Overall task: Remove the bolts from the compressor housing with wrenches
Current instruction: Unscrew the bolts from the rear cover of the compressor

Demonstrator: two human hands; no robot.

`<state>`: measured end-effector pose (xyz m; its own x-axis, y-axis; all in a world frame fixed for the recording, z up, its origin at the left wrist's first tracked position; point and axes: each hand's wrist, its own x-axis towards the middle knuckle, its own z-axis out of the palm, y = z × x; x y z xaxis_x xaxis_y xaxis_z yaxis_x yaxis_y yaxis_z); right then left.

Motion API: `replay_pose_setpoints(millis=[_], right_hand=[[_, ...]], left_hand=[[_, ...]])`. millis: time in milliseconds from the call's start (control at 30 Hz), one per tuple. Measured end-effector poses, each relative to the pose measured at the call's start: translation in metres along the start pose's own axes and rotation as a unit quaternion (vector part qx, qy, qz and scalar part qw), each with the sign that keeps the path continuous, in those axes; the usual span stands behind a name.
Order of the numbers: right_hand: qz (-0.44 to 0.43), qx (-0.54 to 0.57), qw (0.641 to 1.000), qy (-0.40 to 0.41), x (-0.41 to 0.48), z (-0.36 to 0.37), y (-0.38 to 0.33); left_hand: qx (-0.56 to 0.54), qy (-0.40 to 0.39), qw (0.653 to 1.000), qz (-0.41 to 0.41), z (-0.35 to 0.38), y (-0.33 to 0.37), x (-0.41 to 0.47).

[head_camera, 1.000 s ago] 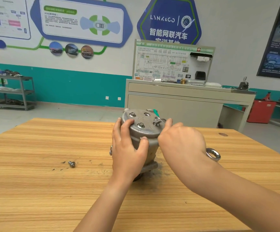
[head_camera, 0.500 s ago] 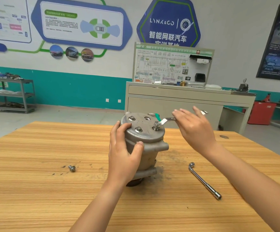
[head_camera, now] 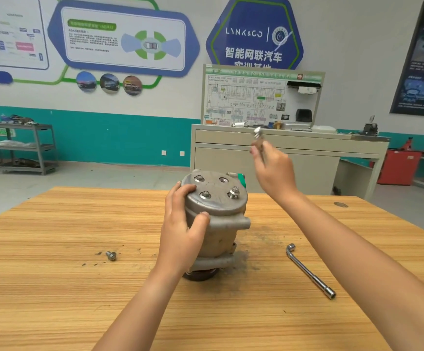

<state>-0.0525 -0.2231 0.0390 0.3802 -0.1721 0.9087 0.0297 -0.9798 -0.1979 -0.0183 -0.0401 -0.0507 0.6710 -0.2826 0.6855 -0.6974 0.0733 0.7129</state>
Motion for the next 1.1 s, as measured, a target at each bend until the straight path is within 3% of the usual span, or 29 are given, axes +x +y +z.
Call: replay_pose_setpoints(millis=[100, 233, 300, 367, 433, 533, 633, 733, 833, 900, 1000, 1100], right_hand=[[0.072, 0.076, 0.994, -0.021, -0.013, -0.024, -0.002], [0.021, -0.113, 0.978, -0.174, -0.053, -0.062, -0.02], [0.014, -0.205, 0.957, -0.203, -0.069, -0.078, -0.029], [0.01, -0.229, 0.952, -0.205, -0.077, -0.086, -0.037], [0.044, -0.164, 0.966, -0.196, -0.076, -0.088, -0.042], [0.195, 0.038, 0.961, -0.192, -0.074, -0.074, -0.041], [0.336, 0.21, 0.897, -0.196, -0.086, -0.048, -0.037], [0.407, 0.343, 0.825, -0.189, -0.102, -0.031, -0.041], [0.417, 0.425, 0.78, -0.19, -0.105, -0.025, -0.044], [0.399, 0.431, 0.787, -0.189, -0.104, -0.025, -0.045], [0.384, 0.422, 0.798, -0.195, -0.103, -0.027, -0.046], [0.38, 0.424, 0.795, -0.207, -0.101, -0.031, -0.045]], left_hand=[[-0.004, -0.003, 1.0, 0.001, 0.0, 0.0, 0.0], [-0.007, 0.007, 1.0, -0.007, 0.001, 0.0, -0.002], [-0.003, 0.008, 1.0, -0.01, 0.002, 0.0, -0.003], [-0.002, 0.006, 1.0, -0.011, 0.002, 0.001, -0.003], [0.005, -0.001, 1.0, -0.013, 0.001, 0.002, -0.003], [0.021, -0.005, 1.0, -0.018, 0.0, 0.007, -0.003], [0.045, 0.019, 0.999, 0.0, -0.001, 0.011, -0.005], [0.113, 0.011, 0.993, 0.026, -0.004, 0.019, -0.002], [0.203, -0.021, 0.978, 0.042, -0.016, 0.03, 0.006], [0.237, -0.051, 0.967, 0.08, -0.025, 0.04, 0.015], [0.193, -0.146, 0.965, 0.099, -0.028, 0.055, 0.038], [0.302, -0.244, 0.915, 0.113, -0.016, 0.06, 0.064]])
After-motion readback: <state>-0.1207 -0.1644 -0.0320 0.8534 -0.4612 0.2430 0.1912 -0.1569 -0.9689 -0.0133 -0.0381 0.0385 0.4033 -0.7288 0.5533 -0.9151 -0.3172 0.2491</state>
